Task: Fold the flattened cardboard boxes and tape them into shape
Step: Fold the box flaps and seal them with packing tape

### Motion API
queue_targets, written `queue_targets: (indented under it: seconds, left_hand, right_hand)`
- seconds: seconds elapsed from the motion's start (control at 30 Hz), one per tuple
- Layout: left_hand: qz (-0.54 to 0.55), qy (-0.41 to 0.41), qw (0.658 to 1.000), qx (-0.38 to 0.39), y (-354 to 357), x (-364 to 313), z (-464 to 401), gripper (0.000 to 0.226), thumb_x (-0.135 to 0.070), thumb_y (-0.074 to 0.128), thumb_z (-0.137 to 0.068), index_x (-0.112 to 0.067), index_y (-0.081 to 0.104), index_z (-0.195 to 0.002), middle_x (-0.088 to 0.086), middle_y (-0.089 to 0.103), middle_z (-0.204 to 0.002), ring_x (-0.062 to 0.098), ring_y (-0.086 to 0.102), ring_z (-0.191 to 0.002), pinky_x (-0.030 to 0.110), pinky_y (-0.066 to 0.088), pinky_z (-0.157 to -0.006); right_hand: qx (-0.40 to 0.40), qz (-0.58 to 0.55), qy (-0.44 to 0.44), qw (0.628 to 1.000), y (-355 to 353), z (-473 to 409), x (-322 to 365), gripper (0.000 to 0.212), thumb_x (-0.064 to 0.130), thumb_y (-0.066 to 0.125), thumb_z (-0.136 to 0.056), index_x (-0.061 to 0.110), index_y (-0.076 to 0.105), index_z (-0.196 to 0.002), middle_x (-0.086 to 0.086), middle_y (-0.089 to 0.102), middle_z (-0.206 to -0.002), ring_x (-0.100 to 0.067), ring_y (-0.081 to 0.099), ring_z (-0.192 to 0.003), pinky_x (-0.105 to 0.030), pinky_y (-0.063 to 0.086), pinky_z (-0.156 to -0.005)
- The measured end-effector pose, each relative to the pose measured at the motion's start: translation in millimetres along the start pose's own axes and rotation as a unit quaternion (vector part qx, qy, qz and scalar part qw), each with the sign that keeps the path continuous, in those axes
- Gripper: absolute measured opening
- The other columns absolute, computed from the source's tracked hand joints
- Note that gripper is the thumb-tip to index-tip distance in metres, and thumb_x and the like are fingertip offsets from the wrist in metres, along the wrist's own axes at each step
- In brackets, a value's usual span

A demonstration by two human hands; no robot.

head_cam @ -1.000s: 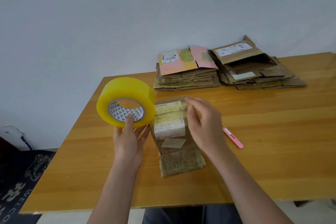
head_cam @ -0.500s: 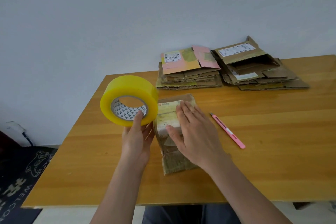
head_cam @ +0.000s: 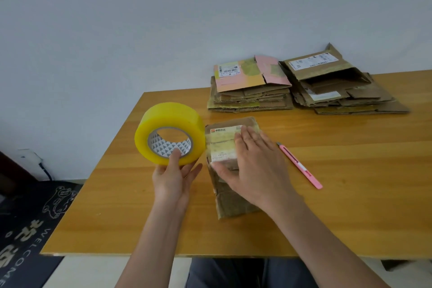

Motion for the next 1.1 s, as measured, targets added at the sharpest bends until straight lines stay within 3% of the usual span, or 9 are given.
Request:
queue_targets:
  seconds: [0.13, 0.23, 0.43, 0.7, 0.77, 0.87, 0.97, 1.03, 1.1]
  left_hand:
    - [0.006, 0.012, 1.000, 0.009, -1.0, -3.6, -1.7, 0.037, -0.017, 0.059, -0.097, -0.006, 0.051, -0.132, 0.018, 0.068, -0.118, 0.032, 0.070, -0.097, 0.047, 0.060, -0.081]
    - [0.012, 0.016, 1.000, 0.004, -0.6, -3.7, -3.0, 0.038, -0.015, 0.058, -0.097, -0.006, 0.050, -0.133, 0.017, 0.068, -0.118, 0.031, 0.071, -0.099, 0.044, 0.059, -0.080]
    - [0.020, 0.022, 1.000, -0.003, -3.1, -5.3, -4.3, 0.038, -0.014, 0.059, -0.097, -0.007, 0.050, -0.133, 0.015, 0.069, -0.117, 0.029, 0.072, -0.096, 0.041, 0.060, -0.078]
    - [0.015, 0.030, 0.995, -0.089, -42.0, -8.0, -2.9, 0.033, -0.014, 0.061, -0.096, -0.007, 0.055, -0.128, 0.016, 0.066, -0.121, 0.028, 0.068, -0.102, 0.042, 0.056, -0.088]
    - [0.012, 0.009, 0.996, -0.085, -50.4, -0.4, -1.0, 0.035, -0.013, 0.063, -0.094, -0.007, 0.055, -0.128, 0.015, 0.067, -0.119, 0.028, 0.068, -0.103, 0.044, 0.054, -0.093]
    - [-0.062, 0.032, 0.994, -0.089, -57.3, 3.6, 0.8, 0.031, -0.007, 0.072, -0.086, -0.015, 0.061, -0.115, 0.012, 0.069, -0.109, 0.030, 0.067, -0.102, 0.044, 0.054, -0.091]
    - [-0.240, 0.130, 0.957, -0.103, -58.2, -16.9, 2.3, 0.037, 0.001, 0.076, -0.079, -0.022, 0.058, -0.101, 0.005, 0.064, -0.097, 0.028, 0.063, -0.095, 0.036, 0.051, -0.076]
    - [-0.289, 0.190, 0.935, -0.077, -52.2, -30.7, 5.8, 0.049, 0.008, 0.070, -0.079, -0.024, 0.054, -0.113, 0.001, 0.060, -0.102, 0.020, 0.059, -0.093, 0.029, 0.047, -0.073]
    - [-0.299, 0.197, 0.932, -0.055, -50.6, -35.4, 7.3, 0.052, 0.008, 0.064, -0.083, -0.023, 0.051, -0.123, 0.002, 0.060, -0.106, 0.019, 0.058, -0.094, 0.029, 0.047, -0.074]
  right_hand:
    - [-0.002, 0.014, -0.013, 1.000, 9.3, -3.1, 11.8, 0.110, 0.088, 0.013, -0.081, 0.007, 0.019, -0.154, -0.010, 0.018, -0.162, -0.021, 0.018, -0.150, -0.038, 0.008, -0.120]
    - [-0.005, 0.025, -0.006, 1.000, 15.9, -6.4, 7.5, 0.111, 0.090, 0.018, -0.078, 0.008, 0.032, -0.151, -0.009, 0.030, -0.158, -0.020, 0.030, -0.146, -0.036, 0.014, -0.116]
    - [-0.007, 0.026, -0.014, 1.000, 19.2, -7.4, 3.2, 0.110, 0.091, 0.020, -0.077, 0.010, 0.036, -0.149, -0.006, 0.033, -0.156, -0.019, 0.033, -0.144, -0.037, 0.021, -0.116]
    - [-0.026, 0.004, 0.001, 1.000, 11.5, -7.5, -0.9, 0.117, 0.095, 0.013, -0.072, 0.012, 0.029, -0.153, -0.005, 0.026, -0.160, -0.018, 0.026, -0.147, -0.033, 0.013, -0.115]
    - [-0.034, 0.011, 0.021, 0.999, 11.3, -11.1, 1.0, 0.116, 0.095, 0.016, -0.072, 0.011, 0.034, -0.150, -0.005, 0.031, -0.158, -0.018, 0.030, -0.145, -0.035, 0.021, -0.116]
    - [-0.053, 0.009, 0.044, 0.998, 11.9, -11.9, 3.5, 0.106, 0.090, 0.023, -0.074, 0.013, 0.048, -0.142, -0.004, 0.044, -0.151, -0.017, 0.040, -0.140, -0.039, 0.032, -0.112]
    - [-0.055, -0.004, 0.032, 0.998, 12.2, -12.6, -0.1, 0.102, 0.084, 0.019, -0.073, 0.014, 0.049, -0.141, -0.002, 0.045, -0.150, -0.016, 0.040, -0.140, -0.039, 0.030, -0.112]
    - [-0.069, -0.013, 0.022, 0.997, 10.4, -13.2, -6.5, 0.098, 0.082, 0.024, -0.075, 0.014, 0.052, -0.139, -0.001, 0.047, -0.149, -0.015, 0.042, -0.138, -0.038, 0.031, -0.111]
    - [-0.067, -0.033, 0.005, 0.997, 10.5, -16.4, -16.0, 0.092, 0.080, 0.031, -0.076, 0.018, 0.051, -0.140, 0.002, 0.045, -0.150, -0.012, 0.038, -0.140, -0.036, 0.027, -0.112]
Point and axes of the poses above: each hand's wrist, its own z-axis away from the middle knuckle, its own y-axis out of the palm, x = y × z, the point moved 7 cm from there along -z, towards the middle knuckle
